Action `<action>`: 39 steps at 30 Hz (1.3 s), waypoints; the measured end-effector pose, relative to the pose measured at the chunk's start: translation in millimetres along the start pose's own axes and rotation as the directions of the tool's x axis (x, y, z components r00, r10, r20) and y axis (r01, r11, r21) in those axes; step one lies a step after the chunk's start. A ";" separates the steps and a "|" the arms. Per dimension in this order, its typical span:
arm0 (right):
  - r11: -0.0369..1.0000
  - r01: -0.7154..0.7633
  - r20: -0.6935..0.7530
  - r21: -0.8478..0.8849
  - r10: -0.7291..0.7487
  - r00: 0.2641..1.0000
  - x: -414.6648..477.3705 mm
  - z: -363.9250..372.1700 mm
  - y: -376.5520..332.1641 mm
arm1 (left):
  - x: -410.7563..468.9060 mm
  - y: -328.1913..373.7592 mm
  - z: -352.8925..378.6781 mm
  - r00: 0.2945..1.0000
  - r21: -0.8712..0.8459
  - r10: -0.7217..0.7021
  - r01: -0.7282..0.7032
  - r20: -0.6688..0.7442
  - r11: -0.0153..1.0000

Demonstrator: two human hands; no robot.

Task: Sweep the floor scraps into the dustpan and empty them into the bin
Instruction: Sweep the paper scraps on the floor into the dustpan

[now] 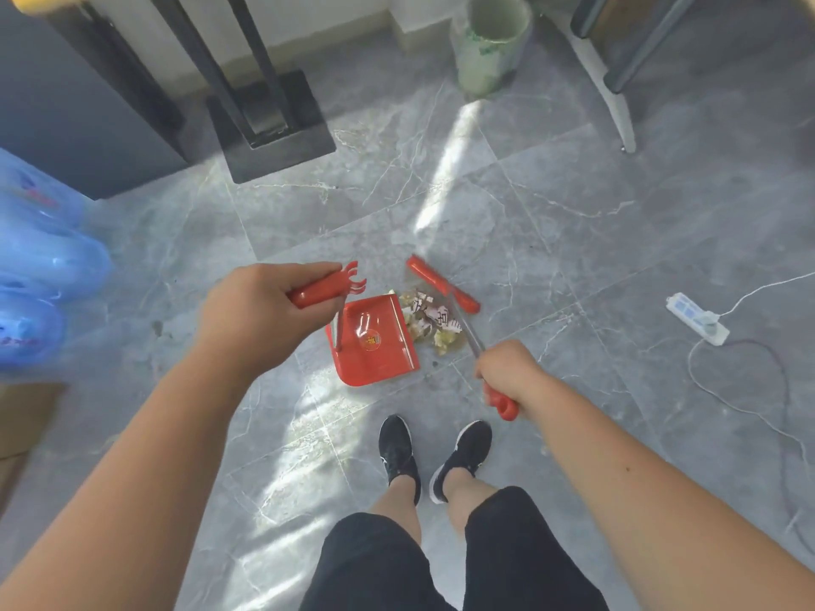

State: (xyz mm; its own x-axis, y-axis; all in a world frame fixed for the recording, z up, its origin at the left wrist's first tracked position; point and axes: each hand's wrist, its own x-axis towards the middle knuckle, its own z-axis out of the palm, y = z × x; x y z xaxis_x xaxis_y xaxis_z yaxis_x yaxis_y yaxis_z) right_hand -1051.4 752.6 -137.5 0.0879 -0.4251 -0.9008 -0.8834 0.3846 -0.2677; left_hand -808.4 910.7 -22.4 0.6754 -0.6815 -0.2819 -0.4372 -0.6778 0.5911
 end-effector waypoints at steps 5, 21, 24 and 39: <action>0.967 0.156 0.006 -0.202 -0.159 0.987 11.0 -1.0 -44.8 | -2.2 -3.6 2.2 1.000 -0.002 0.004 -0.004 -0.006 1.000; 0.697 0.143 0.145 -0.703 -0.056 0.988 61.2 -57.8 -26.2 | -32.7 37.2 6.2 0.998 0.115 -0.057 0.055 0.010 0.992; 0.667 0.162 0.138 -0.727 -0.089 0.986 56.0 -81.9 -22.4 | -41.0 46.7 11.5 0.997 0.129 -0.074 0.075 -0.014 0.989; 0.857 0.116 0.084 -0.502 -0.085 0.993 38.8 -113.5 0.6 | -75.3 24.2 76.7 0.962 0.075 -0.214 0.229 -0.168 0.971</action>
State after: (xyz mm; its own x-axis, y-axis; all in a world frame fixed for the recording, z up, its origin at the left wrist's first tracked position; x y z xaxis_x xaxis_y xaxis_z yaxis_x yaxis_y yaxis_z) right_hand -1100.8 643.4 -133.8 0.2007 -0.3860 -0.9004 -0.9781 -0.1310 -0.1619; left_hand -915.4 924.5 -44.8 0.8432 -0.4645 -0.2707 -0.3145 -0.8346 0.4522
